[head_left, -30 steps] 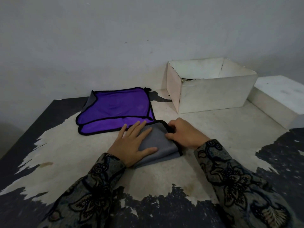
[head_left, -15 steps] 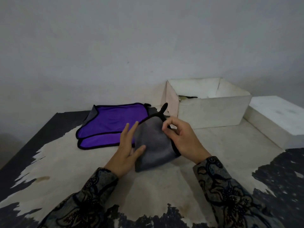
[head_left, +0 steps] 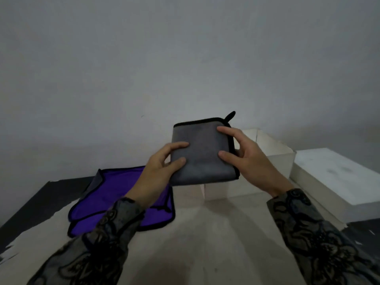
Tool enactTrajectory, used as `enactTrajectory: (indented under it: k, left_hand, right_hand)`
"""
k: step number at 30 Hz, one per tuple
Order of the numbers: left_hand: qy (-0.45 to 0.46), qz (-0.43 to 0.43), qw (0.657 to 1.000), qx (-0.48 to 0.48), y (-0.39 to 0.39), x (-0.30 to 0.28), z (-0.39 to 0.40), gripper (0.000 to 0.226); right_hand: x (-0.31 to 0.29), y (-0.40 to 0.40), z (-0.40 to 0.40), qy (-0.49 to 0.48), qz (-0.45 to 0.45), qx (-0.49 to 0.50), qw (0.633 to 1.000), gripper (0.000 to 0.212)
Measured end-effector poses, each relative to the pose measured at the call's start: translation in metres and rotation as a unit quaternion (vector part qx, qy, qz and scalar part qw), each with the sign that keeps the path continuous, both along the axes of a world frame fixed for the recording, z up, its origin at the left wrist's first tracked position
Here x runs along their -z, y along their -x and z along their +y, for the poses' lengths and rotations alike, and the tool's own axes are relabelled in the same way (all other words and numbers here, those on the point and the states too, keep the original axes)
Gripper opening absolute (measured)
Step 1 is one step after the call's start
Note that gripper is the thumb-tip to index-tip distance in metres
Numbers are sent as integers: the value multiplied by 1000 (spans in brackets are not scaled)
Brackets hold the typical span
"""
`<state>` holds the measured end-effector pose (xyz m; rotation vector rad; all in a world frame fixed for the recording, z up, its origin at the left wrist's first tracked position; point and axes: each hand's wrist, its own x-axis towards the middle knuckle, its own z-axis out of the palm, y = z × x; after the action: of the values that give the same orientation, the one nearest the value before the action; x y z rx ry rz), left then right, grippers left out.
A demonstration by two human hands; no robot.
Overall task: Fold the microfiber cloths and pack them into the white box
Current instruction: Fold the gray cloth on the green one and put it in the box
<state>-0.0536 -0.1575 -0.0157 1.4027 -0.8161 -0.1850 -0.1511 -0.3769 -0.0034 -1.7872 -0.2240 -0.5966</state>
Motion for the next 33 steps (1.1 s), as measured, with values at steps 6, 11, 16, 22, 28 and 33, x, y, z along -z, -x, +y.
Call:
enactTrajectory:
  k: [6,11,16,22,28,33]
  left_hand:
    - [-98,-59,993,-5,-29,-48,-63,35]
    - [-191,-66,979,-1,-56,-63,-122,38]
    - [-328,-121,937,12,-84,-60,-161,42]
    - [-516,-256,817,7,-111,-38,-219,51]
    - [-574,-224,787,35,-129,-9,-260,56]
    - [-580,-157,795,80,-130,2,-277,48]
  right_hand:
    - [-33,-18,-67,71,34,70,994,55]
    - [-51,-39,-126,117,58,154,979,40]
    - [-46,-68,-166,280,116,197,932,44]
    - [-25,-95,-188,448,229,187,844,58]
    - [6,-122,-208,534,326,162,763,39]
    - [26,-136,-225,532,384,139,742,35]
